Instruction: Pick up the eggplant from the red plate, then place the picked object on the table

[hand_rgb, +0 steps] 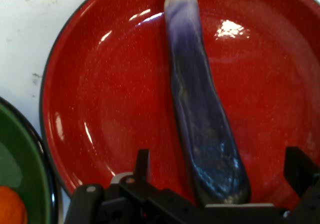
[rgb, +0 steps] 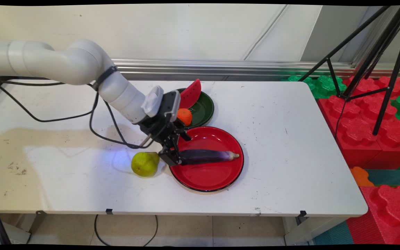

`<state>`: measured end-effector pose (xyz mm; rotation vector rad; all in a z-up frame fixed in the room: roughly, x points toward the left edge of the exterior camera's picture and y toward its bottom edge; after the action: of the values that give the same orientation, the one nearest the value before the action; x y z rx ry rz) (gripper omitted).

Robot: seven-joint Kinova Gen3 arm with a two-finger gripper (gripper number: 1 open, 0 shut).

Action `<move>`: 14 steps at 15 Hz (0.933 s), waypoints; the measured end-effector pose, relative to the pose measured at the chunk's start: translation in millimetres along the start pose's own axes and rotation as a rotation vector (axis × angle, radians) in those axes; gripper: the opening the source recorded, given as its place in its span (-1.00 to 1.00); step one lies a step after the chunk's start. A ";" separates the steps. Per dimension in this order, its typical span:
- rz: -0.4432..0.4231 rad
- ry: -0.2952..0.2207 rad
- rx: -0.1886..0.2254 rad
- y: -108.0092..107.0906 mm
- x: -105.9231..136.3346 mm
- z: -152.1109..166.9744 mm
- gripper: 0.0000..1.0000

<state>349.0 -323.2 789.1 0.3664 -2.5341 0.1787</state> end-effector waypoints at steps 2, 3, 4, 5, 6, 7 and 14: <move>-0.003 -0.006 -0.001 -0.6 0.4 8.1 1.00; -0.004 -0.010 -0.002 -0.9 0.3 12.1 1.00; -0.006 -0.013 -0.003 -1.2 0.2 16.2 1.00; -0.011 -0.015 -0.002 -1.5 0.0 19.5 1.00; -0.014 -0.015 -0.003 -1.5 0.1 22.0 1.00; -0.015 -0.015 -0.004 -1.6 0.2 23.3 1.00; -0.024 -0.008 -0.004 -3.1 1.2 28.5 -1.00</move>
<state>334.2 -332.3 766.2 0.3966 -2.5360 0.1637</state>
